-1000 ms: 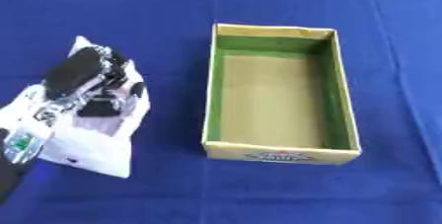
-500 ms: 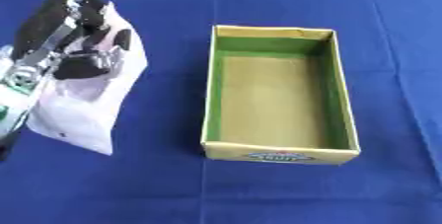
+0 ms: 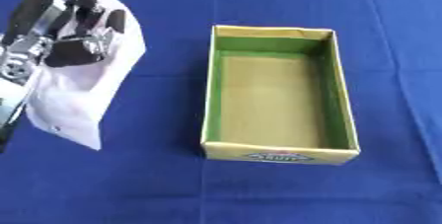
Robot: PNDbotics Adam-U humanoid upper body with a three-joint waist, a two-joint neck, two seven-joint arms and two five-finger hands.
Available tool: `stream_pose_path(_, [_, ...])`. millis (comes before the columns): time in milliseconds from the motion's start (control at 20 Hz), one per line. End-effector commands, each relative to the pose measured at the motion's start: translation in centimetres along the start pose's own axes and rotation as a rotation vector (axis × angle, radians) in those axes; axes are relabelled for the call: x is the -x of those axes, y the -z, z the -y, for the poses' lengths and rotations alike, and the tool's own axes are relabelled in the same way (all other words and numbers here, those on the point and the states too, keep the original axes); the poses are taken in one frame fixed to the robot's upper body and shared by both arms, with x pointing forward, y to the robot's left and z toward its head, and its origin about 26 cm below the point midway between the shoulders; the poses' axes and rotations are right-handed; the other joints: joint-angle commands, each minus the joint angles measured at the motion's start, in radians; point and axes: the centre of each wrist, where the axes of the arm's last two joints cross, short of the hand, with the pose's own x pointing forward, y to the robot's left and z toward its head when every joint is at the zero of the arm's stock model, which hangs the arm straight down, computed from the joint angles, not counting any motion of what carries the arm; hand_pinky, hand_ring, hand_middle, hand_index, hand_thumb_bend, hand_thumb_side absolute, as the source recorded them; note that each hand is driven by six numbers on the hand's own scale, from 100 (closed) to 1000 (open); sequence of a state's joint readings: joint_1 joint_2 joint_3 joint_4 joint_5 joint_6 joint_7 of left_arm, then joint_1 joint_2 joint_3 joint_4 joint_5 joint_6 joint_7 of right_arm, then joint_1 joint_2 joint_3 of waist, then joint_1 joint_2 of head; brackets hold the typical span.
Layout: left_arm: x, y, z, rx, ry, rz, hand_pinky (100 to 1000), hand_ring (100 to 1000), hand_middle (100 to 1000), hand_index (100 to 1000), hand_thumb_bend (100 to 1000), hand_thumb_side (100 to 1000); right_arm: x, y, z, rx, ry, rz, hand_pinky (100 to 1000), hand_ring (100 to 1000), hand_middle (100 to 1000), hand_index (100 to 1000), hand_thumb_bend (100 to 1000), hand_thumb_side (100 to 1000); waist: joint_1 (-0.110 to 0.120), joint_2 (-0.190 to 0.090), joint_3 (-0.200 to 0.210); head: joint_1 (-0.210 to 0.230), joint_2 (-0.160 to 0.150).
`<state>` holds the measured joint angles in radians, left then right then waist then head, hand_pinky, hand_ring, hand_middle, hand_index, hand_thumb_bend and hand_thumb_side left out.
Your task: Pick up objects on the table and place them in the box.
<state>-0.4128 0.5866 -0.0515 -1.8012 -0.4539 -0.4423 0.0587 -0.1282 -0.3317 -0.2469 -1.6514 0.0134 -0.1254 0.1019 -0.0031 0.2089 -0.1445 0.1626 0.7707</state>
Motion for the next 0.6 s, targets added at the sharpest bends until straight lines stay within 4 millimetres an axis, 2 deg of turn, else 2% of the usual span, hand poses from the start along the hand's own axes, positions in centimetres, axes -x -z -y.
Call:
stream_pose_path(50, [-0.7,2.4,0.2,-0.078,-0.079,0.041,100,100,100,100,100,566,-0.8,0.2,0.6,-0.001,-0.028,0.024,452,605,770,930,100,756,-0.004,-0.020,-0.002,0.017,-0.001])
stream_pose_path(200, [-1.5,5.2,1.3,-0.129,-0.199,0.086,100,100,100,100,100,609,-0.8,0.3,0.3,-0.012,-0.020,0.027,451,606,770,931,100,757,-0.009,-0.019,-0.015,0.036,-0.001])
stream_pose_path(350, [-2.5,8.1,2.5,-0.153,-0.317,0.132,100,100,100,100,100,625,-1.1,0.8,-0.2,-0.033,-0.009,0.044,451,605,770,931,100,757,-0.008,-0.010,-0.048,0.064,-0.001])
stream_pose_path(600, [-3.6,11.0,3.7,-0.153,-0.424,0.186,100,100,100,100,100,638,-1.6,1.5,-0.7,-0.055,0.002,0.070,451,605,770,930,100,758,-0.004,0.003,-0.102,0.092,-0.001])
